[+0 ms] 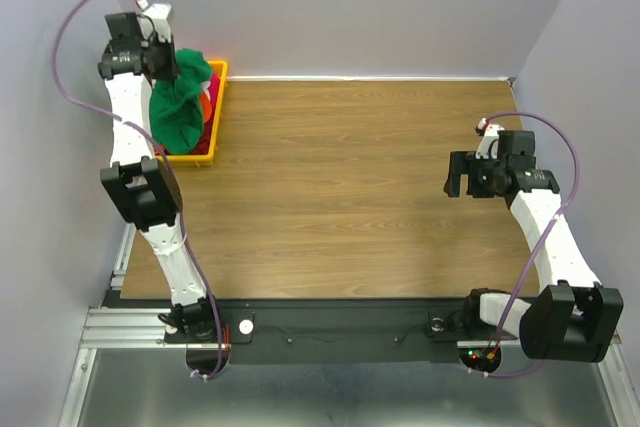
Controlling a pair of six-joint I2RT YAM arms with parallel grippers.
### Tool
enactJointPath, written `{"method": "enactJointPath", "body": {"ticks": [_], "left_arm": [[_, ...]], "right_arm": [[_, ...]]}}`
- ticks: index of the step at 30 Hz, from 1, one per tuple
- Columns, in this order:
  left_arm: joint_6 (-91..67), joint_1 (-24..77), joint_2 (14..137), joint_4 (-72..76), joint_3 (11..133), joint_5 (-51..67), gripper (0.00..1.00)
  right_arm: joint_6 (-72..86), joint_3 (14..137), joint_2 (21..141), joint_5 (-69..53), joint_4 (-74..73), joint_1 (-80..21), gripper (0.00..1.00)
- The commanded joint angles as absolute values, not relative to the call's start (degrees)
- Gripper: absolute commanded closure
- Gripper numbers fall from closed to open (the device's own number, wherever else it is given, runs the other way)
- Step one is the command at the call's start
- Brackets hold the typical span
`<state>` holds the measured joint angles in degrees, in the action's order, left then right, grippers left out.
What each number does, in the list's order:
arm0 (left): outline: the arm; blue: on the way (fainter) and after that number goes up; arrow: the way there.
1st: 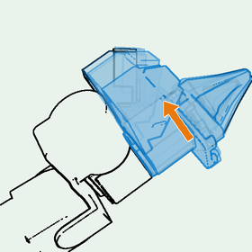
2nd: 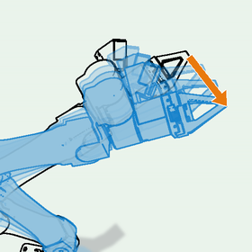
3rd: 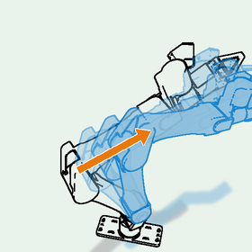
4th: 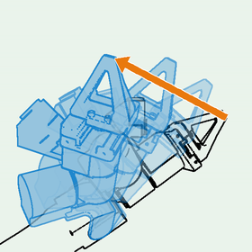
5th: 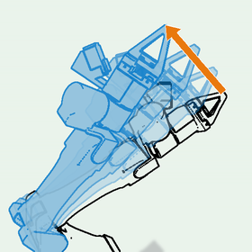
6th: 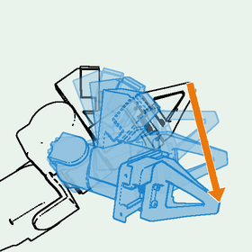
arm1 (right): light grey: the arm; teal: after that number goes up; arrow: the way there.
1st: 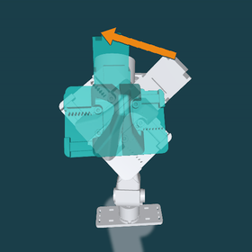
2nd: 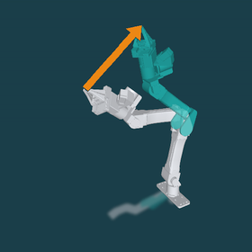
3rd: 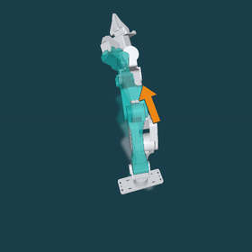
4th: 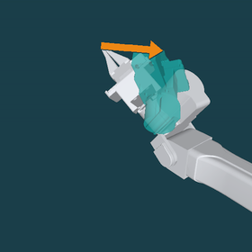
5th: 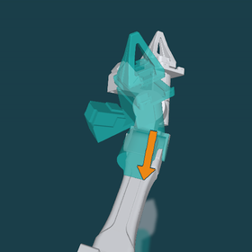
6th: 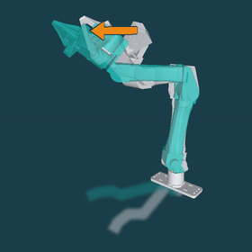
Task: Fold and stack the t-shirts
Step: Grab the tshirt from the pile, then move the tshirt to the center of the board
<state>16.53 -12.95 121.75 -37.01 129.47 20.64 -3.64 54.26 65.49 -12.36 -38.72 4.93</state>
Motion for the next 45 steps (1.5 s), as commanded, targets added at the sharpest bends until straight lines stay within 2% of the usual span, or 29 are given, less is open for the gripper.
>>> {"method": "enactJointPath", "body": {"ticks": [1,9,14,16,18,20,21,23,24,25,28,29,33,35,39,45], "left_arm": [[16.34,-9.77,107.51,-33.57,136.05,24.08,1.00],[12.67,2.27,97.66,-29.90,138.94,26.01,1.00],[3.80,7.11,93.96,-23.48,138.87,36.34,1.00],[-1.82,8.34,91.95,-19.89,135.38,40.06,1.00],[-5.08,8.53,89.93,-18.11,128.89,48.56,1.00],[-4.14,8.35,88.25,-19.59,122.82,49.73,1.00],[-1.35,8.09,86.24,-21.86,114.60,50.09,0.81],[2.96,6.25,84.56,-25.47,105.95,50.10,0.55],[4.29,5.28,83.85,-27.75,96.77,48.79,0.21],[5.61,4.14,82.63,-28.38,92.16,48.00,0.06],[10.63,-2.53,79.99,-27.17,76.62,48.60,0.04],[12.72,-4.90,79.28,-26.81,74.12,48.17,0.04],[19.85,-4.22,76.21,-28.30,67.07,45.27,0.03],[22.14,-2.73,75.41,-29.52,64.78,42.20,0.04],[30.04,3.41,75.59,-32.08,61.45,37.45,0.12],[30.85,13.96,77.78,-28.92,58.80,29.37,0.12]], "right_arm": [[-4.04,56.33,66.70,-12.22,-37.88,5.45,0.00],[-4.13,60.20,68.29,-14.24,-38.06,5.45,0.00],[-4.83,61.17,67.59,-17.04,-38.23,5.45,0.00],[-5.27,61.52,67.33,-17.31,-38.23,5.45,0.00],[-5.62,62.14,67.50,-17.49,-38.58,5.45,0.00],[-5.89,62.66,67.76,-17.32,-38.93,5.45,0.00],[-6.32,63.19,67.85,-17.14,-39.11,5.45,0.00],[-6.85,63.54,67.94,-16.88,-39.90,5.45,0.00],[-7.64,63.81,67.85,-16.70,-40.25,5.45,0.00],[-8.08,63.90,67.85,-16.70,-40.51,5.45,0.00],[-9.66,63.72,68.20,-17.05,-42.10,5.45,0.00],[-10.63,63.72,68.55,-18.01,-43.23,5.45,0.00],[-13.61,63.02,71.36,-21.88,-46.23,5.45,0.00],[-14.32,62.23,73.12,-23.81,-47.11,5.36,0.00],[-15.29,61.00,79.17,-24.87,-47.20,4.84,0.06],[-13.98,63.19,87.70,-25.75,-45.53,4.05,0.23]]}}
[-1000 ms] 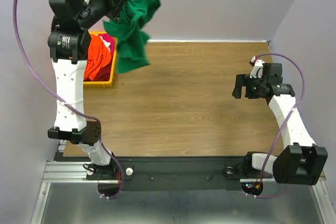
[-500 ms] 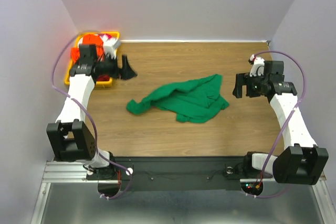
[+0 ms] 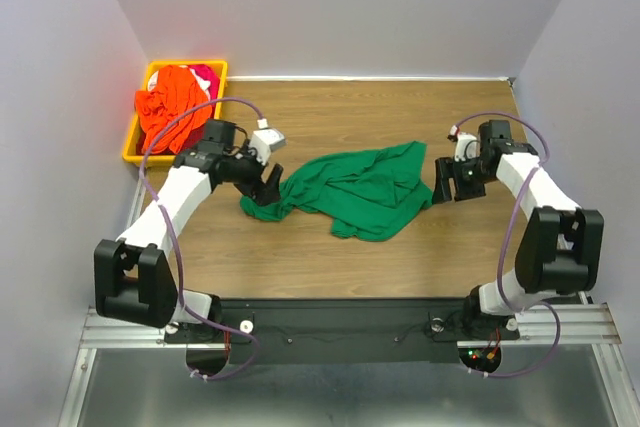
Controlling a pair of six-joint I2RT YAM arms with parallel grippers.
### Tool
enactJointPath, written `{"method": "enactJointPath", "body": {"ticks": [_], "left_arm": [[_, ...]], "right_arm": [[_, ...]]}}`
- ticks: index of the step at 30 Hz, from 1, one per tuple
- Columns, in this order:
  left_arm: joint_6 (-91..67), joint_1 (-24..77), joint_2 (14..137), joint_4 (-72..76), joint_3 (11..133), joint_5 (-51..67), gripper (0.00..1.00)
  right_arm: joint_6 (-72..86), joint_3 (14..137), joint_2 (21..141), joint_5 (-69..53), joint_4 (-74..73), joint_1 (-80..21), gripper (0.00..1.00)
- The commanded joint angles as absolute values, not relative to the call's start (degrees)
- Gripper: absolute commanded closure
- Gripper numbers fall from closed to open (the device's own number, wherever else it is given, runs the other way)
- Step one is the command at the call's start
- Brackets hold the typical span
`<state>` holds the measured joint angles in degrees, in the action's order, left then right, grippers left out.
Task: Fold and stack the t-shirts
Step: Move the tshirt to the center of the board, then flatten the tshirt out
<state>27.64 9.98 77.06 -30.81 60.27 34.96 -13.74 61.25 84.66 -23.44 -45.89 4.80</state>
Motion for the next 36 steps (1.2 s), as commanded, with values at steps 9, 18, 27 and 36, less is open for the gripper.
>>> {"method": "enactJointPath", "body": {"ticks": [9,18,27,36], "left_arm": [[29.45,24.25,84.98,-20.49,56.25,14.60,0.18],[28.65,24.26,90.26,-18.72,54.05,8.79,0.69],[30.41,17.68,83.15,-25.13,55.90,13.62,1.00],[31.99,14.94,84.29,-27.95,62.13,18.61,0.49]], "right_arm": [[-12.05,63.98,97.55,-23.73,-43.25,0.09,0.28],[-8.18,65.74,104.85,-17.15,-38.67,-1.32,0.72],[-8.17,66.27,98.80,-6.69,-38.06,-0.27,0.99],[-9.23,68.72,95.36,-11.76,-39.55,1.49,0.99]]}}
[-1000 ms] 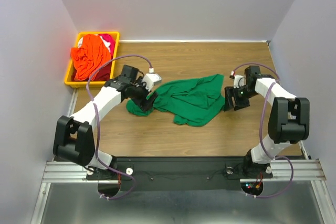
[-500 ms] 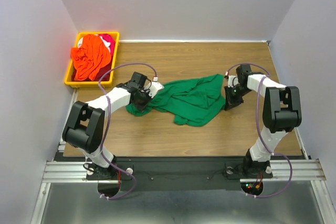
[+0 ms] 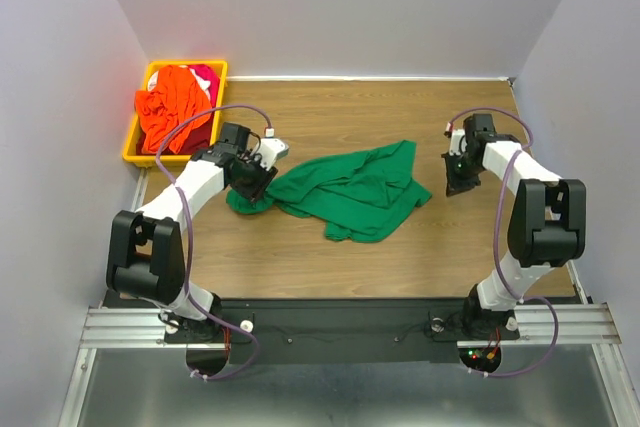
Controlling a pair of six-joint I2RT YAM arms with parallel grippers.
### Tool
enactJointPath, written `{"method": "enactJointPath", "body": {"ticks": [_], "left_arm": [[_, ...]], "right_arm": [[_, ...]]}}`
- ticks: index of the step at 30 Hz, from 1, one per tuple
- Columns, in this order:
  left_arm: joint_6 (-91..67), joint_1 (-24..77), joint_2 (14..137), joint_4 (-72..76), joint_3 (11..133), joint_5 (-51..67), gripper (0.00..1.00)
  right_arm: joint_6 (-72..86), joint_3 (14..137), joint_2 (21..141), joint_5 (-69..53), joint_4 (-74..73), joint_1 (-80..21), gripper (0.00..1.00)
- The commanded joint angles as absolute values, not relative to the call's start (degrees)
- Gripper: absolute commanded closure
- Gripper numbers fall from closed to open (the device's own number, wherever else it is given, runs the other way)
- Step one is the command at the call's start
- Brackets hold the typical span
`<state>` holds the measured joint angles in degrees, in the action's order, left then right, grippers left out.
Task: Fold and stack the t-shirts
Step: Flatten the tshirt out
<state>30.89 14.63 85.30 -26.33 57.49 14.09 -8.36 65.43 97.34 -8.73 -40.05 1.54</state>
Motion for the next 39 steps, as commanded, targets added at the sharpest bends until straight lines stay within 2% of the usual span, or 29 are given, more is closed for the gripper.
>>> {"method": "enactJointPath", "body": {"ticks": [1,4,7,14,20,33,37,39], "left_arm": [[31.64,15.12,84.46,-28.38,64.31,20.37,0.38],[31.29,15.12,85.16,-29.18,67.93,22.41,0.34],[30.85,15.03,85.78,-29.62,69.60,22.76,0.33],[28.22,15.12,84.90,-29.18,68.64,23.12,0.32],[27.33,15.12,84.11,-29.27,67.24,22.68,0.31],[26.72,14.50,84.20,-29.44,68.29,20.48,0.30],[26.28,14.33,84.37,-29.44,69.08,20.39,0.30],[25.93,14.15,84.81,-29.53,69.78,20.65,0.30]], "right_arm": [[-8.36,69.25,95.54,-15.17,-39.72,1.49,0.80],[-5.90,73.64,97.46,-21.61,-39.55,1.49,0.39],[-2.83,80.40,100.80,-22.76,-38.59,1.49,0.36],[-0.09,91.75,114.85,-23.47,-34.28,1.14,0.38],[1.84,97.99,121.11,-19.43,-31.82,0.09,0.37],[1.58,97.21,128.75,-4.13,-31.64,-10.19,0.36],[0.88,95.19,128.67,-9.20,-32.17,-11.07,0.50],[0.62,94.66,128.24,-14.13,-33.22,-11.07,0.79]]}}
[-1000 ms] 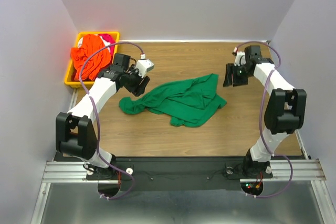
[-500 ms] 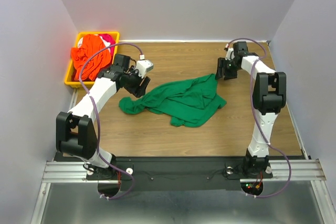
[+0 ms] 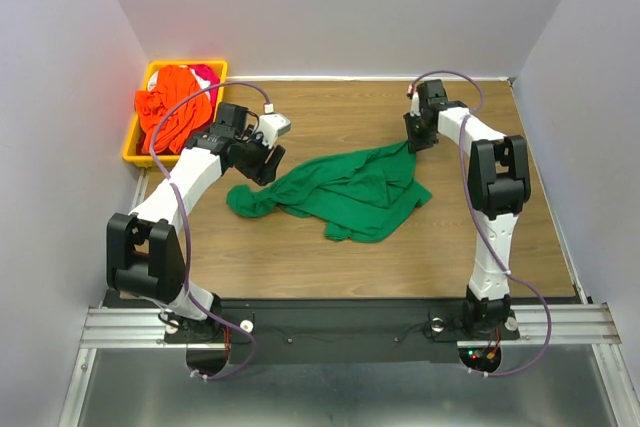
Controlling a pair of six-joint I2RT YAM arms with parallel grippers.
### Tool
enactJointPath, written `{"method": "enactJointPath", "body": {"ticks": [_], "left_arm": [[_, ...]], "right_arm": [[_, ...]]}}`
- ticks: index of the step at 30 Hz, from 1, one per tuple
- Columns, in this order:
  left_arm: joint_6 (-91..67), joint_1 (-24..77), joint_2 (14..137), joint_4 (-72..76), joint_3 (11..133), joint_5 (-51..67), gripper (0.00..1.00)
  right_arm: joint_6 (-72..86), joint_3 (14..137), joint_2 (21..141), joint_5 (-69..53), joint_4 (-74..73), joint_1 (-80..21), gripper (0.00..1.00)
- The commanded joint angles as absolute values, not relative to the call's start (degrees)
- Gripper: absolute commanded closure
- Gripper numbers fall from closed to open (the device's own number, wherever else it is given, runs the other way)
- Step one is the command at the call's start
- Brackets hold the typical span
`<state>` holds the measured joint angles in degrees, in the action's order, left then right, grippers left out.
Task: Fold and stack the t-shirts
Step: Flatten the tshirt out
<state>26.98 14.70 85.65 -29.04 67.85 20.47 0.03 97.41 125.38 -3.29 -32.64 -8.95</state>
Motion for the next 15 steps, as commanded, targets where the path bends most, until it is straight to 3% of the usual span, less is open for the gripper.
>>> {"method": "enactJointPath", "body": {"ticks": [1,2,15], "left_arm": [[25.41,13.98,84.90,-29.53,70.05,20.83,0.31],[25.05,13.28,85.16,-29.53,70.57,21.53,0.31],[20.83,5.54,87.63,-33.75,80.24,30.67,0.32]], "right_arm": [[0.53,94.83,127.01,-18.67,-33.66,-11.07,0.91],[-0.95,95.01,125.96,-21.24,-34.71,-11.07,0.99],[-0.09,96.87,94.96,-57.55,-37.35,-14.75,0.99]]}}
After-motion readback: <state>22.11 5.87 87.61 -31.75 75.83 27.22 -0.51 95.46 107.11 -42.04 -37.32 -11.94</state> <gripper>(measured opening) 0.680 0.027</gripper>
